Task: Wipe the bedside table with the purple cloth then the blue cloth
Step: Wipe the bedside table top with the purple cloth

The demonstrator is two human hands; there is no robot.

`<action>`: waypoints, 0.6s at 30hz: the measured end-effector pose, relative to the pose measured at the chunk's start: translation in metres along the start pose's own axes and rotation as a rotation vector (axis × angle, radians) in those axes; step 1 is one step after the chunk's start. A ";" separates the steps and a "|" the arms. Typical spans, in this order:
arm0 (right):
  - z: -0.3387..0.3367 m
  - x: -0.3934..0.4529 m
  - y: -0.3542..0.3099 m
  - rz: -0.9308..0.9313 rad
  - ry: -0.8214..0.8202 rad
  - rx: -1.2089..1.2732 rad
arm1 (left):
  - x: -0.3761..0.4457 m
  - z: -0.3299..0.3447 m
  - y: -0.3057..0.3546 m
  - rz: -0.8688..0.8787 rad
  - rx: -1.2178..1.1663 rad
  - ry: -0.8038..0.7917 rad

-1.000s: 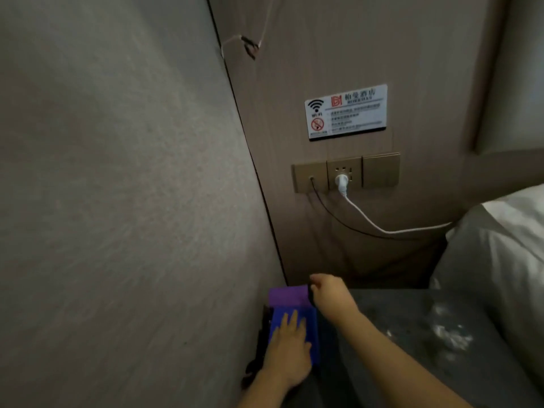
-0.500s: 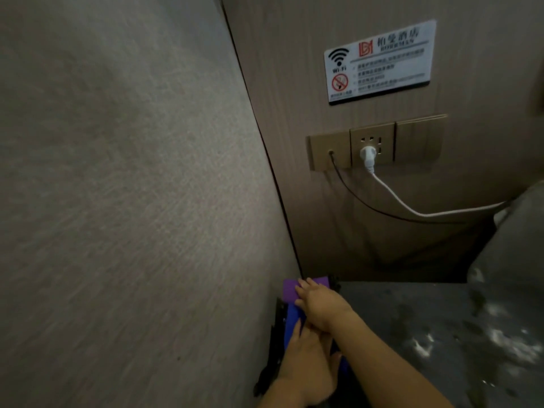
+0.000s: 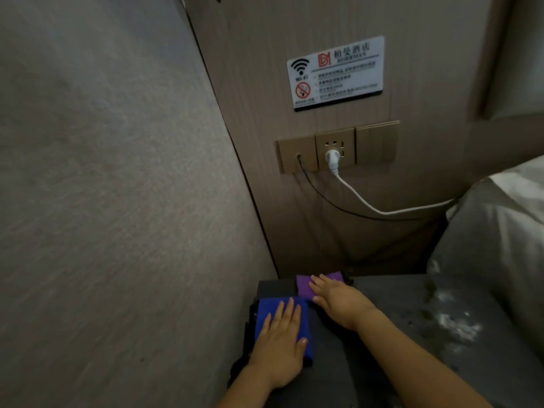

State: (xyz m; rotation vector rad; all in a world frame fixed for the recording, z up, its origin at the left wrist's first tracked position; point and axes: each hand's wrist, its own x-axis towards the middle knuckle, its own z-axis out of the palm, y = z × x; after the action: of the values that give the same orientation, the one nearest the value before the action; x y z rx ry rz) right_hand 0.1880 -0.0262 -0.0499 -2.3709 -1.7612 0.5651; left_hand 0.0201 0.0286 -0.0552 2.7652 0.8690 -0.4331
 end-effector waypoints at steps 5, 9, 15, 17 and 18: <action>-0.002 -0.013 0.015 -0.006 0.020 -0.020 | 0.017 -0.005 -0.007 -0.008 0.000 -0.004; -0.008 -0.025 0.029 0.002 0.011 -0.030 | 0.030 -0.010 -0.012 0.002 0.000 0.013; -0.010 -0.030 0.037 0.003 0.014 -0.051 | 0.048 -0.021 -0.015 0.008 -0.027 0.010; -0.010 -0.032 0.042 0.007 0.018 -0.054 | 0.053 -0.024 -0.015 0.013 -0.022 0.003; -0.010 -0.034 0.046 0.010 0.019 -0.055 | 0.055 -0.024 -0.015 0.018 -0.015 0.006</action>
State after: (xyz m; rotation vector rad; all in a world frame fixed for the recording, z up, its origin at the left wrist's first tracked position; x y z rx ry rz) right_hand 0.2241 -0.0712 -0.0483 -2.4147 -1.7798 0.4997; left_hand 0.0593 0.0766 -0.0533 2.7593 0.8447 -0.4138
